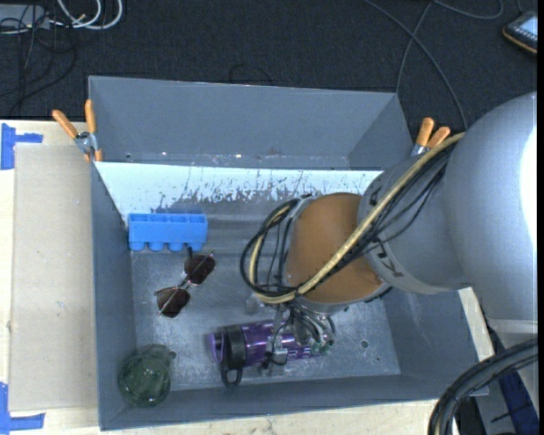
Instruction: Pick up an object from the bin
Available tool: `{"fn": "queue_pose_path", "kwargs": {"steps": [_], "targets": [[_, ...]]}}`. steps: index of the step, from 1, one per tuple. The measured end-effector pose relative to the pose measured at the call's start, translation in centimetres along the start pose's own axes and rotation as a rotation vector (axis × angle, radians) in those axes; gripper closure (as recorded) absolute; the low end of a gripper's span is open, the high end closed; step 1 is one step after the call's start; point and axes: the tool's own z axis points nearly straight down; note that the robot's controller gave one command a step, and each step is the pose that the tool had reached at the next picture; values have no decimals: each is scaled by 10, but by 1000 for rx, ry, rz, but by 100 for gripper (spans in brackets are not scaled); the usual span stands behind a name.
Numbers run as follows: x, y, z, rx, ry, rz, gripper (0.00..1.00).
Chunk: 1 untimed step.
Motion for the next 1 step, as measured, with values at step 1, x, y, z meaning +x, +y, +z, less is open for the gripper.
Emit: {"fn": "queue_pose_path", "kwargs": {"steps": [1], "targets": [[15, 37, -1, 0, -9, -269, 100]]}}
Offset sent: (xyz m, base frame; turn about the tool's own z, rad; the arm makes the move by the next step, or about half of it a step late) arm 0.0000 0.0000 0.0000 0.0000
